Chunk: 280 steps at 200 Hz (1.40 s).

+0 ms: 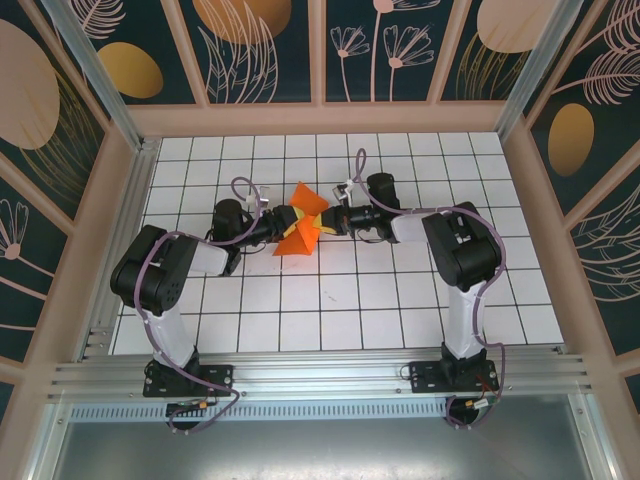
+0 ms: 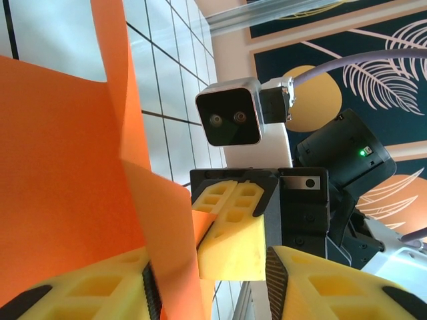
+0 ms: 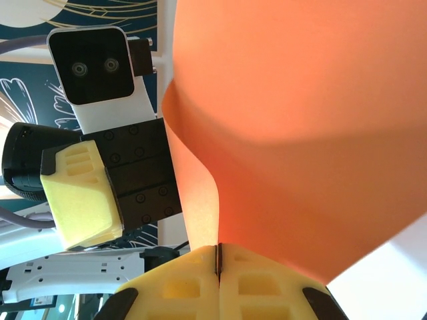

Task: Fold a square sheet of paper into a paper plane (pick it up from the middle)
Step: Turn over the paper at the center of the table.

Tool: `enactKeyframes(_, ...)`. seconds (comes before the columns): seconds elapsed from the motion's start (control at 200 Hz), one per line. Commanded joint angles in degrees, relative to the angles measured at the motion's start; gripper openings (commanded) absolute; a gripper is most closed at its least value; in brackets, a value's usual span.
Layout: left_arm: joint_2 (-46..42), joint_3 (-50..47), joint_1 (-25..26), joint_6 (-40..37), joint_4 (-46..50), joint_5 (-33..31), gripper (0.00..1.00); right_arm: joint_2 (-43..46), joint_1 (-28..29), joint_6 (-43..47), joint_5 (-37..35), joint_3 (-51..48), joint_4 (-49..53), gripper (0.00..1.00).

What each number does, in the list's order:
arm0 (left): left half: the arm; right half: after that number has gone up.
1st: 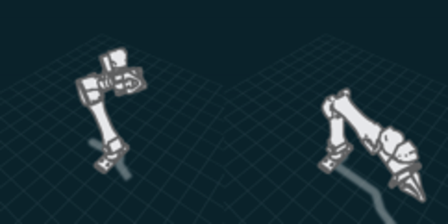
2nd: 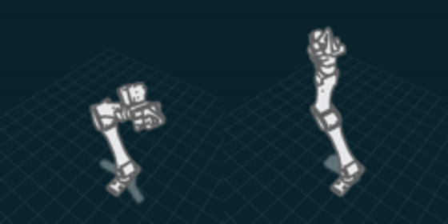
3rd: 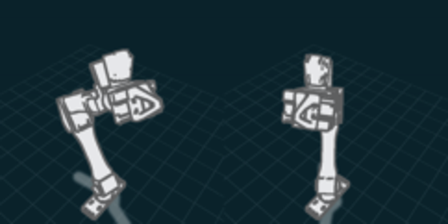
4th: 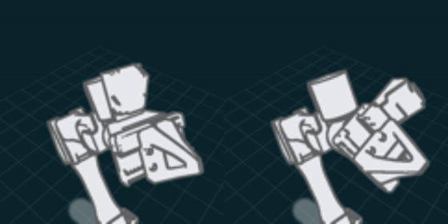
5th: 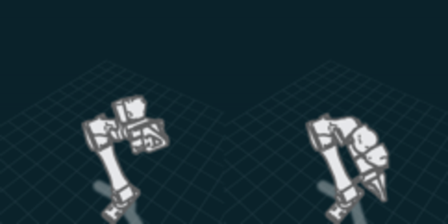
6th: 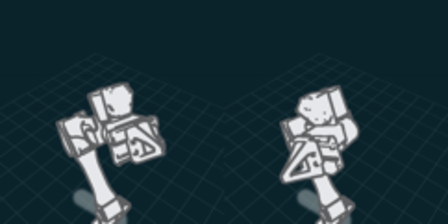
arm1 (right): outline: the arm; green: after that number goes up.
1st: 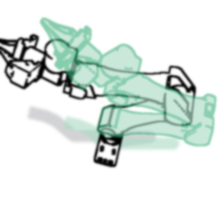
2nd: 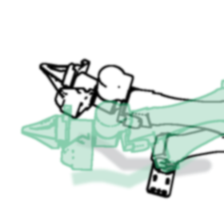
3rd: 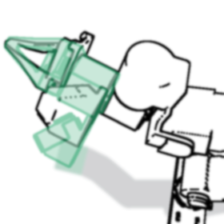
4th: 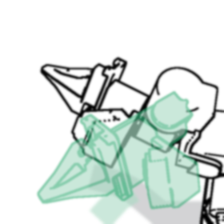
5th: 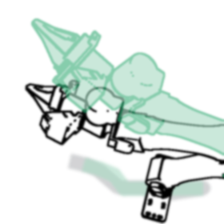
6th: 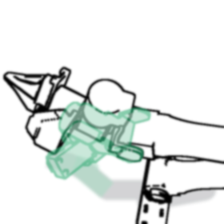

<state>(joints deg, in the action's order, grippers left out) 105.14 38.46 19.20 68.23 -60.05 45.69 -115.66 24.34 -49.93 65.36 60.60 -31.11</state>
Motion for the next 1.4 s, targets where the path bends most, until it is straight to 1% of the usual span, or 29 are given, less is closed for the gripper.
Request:
enactKeyframes(0.0,-1.1,-0.5,0.4,-0.7,-2.3,-0.8,0.43,2.1,-0.5,0.1,-0.7,-1.3,-1.0,0.04)
enactKeyframes(0.2,-1.0,-0.1,0.4,-1.5,-0.5,-1.3,0.34,2.2,-0.5,0.0,-0.6,-1.6,-1.1,0.05)
enactKeyframes(0.435,-1.3,2.0,0.4,-5.1,7.3,-2.3,0.2,2.4,-0.4,1.0,-0.1,-1.3,-0.4,0.05)
enactKeyframes(0.525,-1.4,3.1,0.4,-6.6,10.7,-2.8,0.14,2.6,-0.4,1.8,-0.3,-1.3,0.4,0.06)
enactKeyframes(0.59,-1.8,4.0,0.4,-8.0,13.5,-3.3,0.1,3.1,-0.4,2.8,-0.9,-1.1,1.9,0.11)
enactKeyframes(0.61,-1.9,4.2,0.4,-8.4,14.2,-3.5,0.08,3.3,-0.5,3.4,-1.3,-1.0,2.8,0.14)
enactKeyframes(0.65,-2.3,4.8,0.4,-9.4,16.2,-3.8,0.06,4.0,-0.6,4.9,-2.5,-0.6,5.4,0.21)
enactKeyframes(0.721,-3.7,6.1,0.4,-12.2,21.7,-5.3,0.0,5.7,-1.1,7.4,-5.0,-0.3,9.1,0.33)
enactKeyframes(0.776,-5.8,7.7,0.3,-15.8,28.6,-7.6,0.0,7.6,-1.7,8.9,-8.0,-0.3,12.5,0.46)
enactKeyframes(0.816,-7.5,9.3,0.4,-19.4,35.2,-10.1,0.0,9.3,-2.3,10.0,-10.8,-0.6,14.5,0.54)
enactKeyframes(0.896,-12.1,13.6,0.4,-27.5,50.7,-18.2,0.0,13.0,-3.0,12.6,-18.4,-1.3,19.5,0.63)
enactKeyframes(0.996,-16.6,19.2,0.5,-35.2,68.2,-31.3,0.0,17.7,-3.2,15.4,-29.6,-2.3,25.4,0.69)
enactKeyframes(1.081,-19.1,24.2,1.7,-39.7,81.0,-44.9,0.0,21.4,-3.2,16.0,-38.3,-3.8,28.6,0.71)
enactKeyframes(1.136,-19.6,27.7,3.3,-41.5,87.5,-54.0,0.0,23.5,-3.2,15.9,-43.6,-5.1,30.2,0.72)
enactKeyframes(1.241,-17.5,34.7,7.0,-42.8,98.2,-68.7,0.0,27.5,-3.1,14.8,-52.8,-7.4,32.8,0.73)
enactKeyframes(1.306,-14.5,38.1,9.4,-42.7,102.7,-75.0,0.0,29.3,-3.2,13.9,-57.1,-8.6,33.9,0.73)
enactKeyframes(1.396,-9.1,41.7,12.3,-41.3,107.0,-80.5,0.0,31.4,-3.2,12.8,-60.7,-9.7,35.4,0.73)
